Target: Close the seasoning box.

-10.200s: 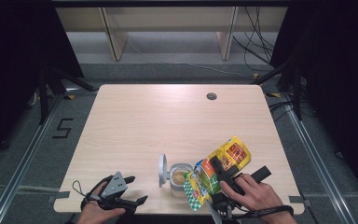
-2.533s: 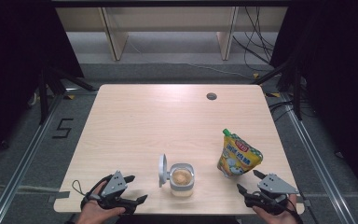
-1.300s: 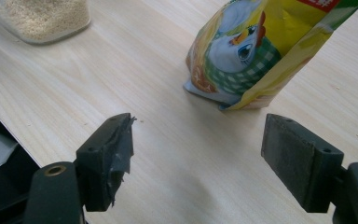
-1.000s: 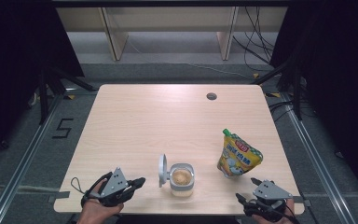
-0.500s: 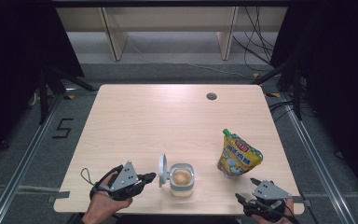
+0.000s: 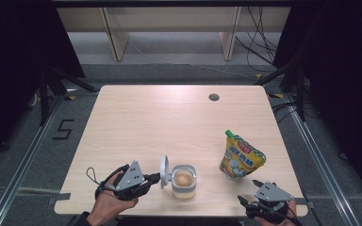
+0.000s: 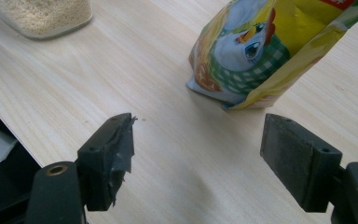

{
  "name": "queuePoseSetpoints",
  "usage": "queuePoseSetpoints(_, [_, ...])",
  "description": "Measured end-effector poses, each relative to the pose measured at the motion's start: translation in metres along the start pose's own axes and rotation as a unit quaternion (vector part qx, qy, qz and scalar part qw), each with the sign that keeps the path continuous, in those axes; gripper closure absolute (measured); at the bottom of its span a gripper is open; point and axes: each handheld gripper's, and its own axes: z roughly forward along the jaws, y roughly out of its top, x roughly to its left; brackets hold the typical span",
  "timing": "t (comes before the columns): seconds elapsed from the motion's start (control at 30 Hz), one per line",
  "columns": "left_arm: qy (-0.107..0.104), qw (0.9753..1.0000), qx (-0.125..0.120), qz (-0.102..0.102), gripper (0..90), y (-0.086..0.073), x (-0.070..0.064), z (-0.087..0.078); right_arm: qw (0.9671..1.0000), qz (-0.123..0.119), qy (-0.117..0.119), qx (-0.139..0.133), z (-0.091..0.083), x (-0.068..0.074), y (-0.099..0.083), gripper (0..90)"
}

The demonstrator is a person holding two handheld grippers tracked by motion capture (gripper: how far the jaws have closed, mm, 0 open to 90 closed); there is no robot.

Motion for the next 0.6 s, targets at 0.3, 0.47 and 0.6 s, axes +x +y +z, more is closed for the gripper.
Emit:
queuePoseSetpoints(0.3, [-0.005,1.0000,0.002,0.008,89.0,0.003,0.001,0.002,1.0000,-0.003,0.001,0.001,0.000,0.000,0.000,26.8])
queuePoseSetpoints(0.47, [-0.009,0.9999,-0.005,0.008,89.0,0.008,-0.002,0.004,1.0000,-0.003,0.001,0.001,0.001,0.001,0.000,26.8])
queuePoseSetpoints(0.6, [-0.015,0.9997,-0.005,0.016,89.0,0.012,-0.006,0.008,1.0000,-0.003,0.001,0.001,0.001,0.001,0.000,26.8])
